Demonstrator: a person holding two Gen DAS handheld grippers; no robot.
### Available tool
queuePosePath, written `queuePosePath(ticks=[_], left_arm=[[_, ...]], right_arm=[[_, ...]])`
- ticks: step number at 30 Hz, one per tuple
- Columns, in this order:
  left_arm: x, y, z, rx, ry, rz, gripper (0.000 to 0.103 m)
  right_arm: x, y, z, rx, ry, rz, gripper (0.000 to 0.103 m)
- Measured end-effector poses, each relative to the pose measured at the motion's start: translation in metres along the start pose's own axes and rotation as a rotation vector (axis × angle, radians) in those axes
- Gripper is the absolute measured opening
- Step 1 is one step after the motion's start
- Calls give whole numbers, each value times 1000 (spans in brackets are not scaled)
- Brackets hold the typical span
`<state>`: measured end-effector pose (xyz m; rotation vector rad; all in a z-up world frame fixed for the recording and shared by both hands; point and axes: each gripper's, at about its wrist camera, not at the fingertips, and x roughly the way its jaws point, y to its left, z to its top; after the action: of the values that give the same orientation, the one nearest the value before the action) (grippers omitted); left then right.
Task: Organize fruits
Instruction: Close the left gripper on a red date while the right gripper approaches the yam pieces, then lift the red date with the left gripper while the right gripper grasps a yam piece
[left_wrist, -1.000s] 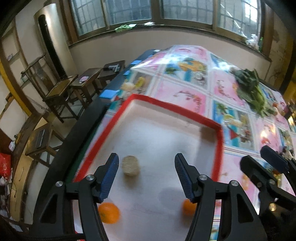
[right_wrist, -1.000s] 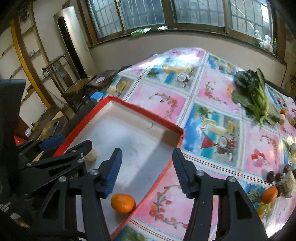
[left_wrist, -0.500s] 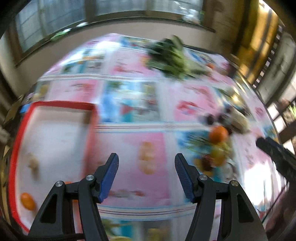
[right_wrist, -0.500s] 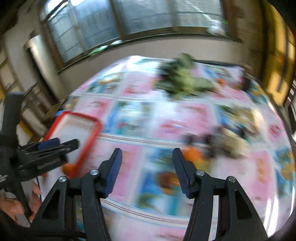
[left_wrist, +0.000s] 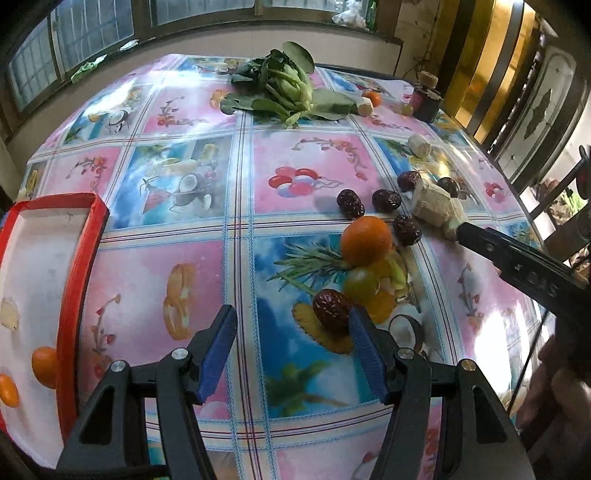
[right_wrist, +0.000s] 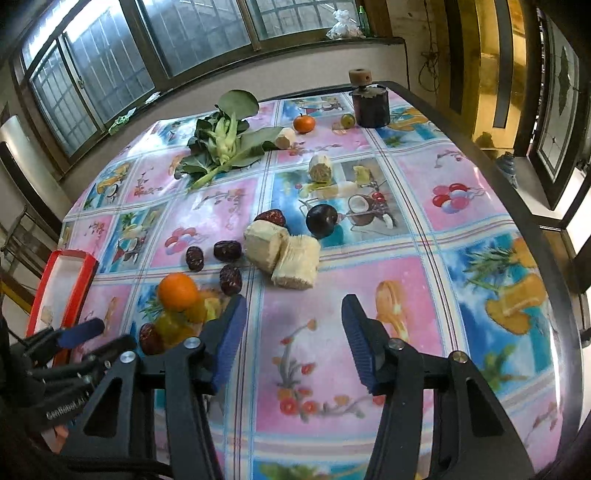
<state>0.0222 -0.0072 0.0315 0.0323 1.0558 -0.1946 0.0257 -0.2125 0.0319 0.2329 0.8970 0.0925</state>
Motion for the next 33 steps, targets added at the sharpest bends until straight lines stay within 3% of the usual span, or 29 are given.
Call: queuePosePath(ticks=[3, 10, 14, 19, 21, 33], left_arm=[[-1, -1, -2, 4, -2, -9, 62], [2, 0, -6, 8, -3, -45, 61], [7, -1, -3, 4, -5, -52, 60], [11, -6, 0, 16, -15, -59, 48], [10, -11, -2, 41, -22, -72, 25], [9, -3, -1, 19, -14, -125, 22]], right_arm=[[12, 0, 6, -18, 12, -3, 50], [33, 1, 15, -38, 46, -5, 34], [39, 1, 17, -37, 54, 1, 32], [40, -1, 17, -27, 40, 8, 31], [39, -1, 17, -25, 37, 9, 31], [33, -8, 11, 10, 33, 32, 31]])
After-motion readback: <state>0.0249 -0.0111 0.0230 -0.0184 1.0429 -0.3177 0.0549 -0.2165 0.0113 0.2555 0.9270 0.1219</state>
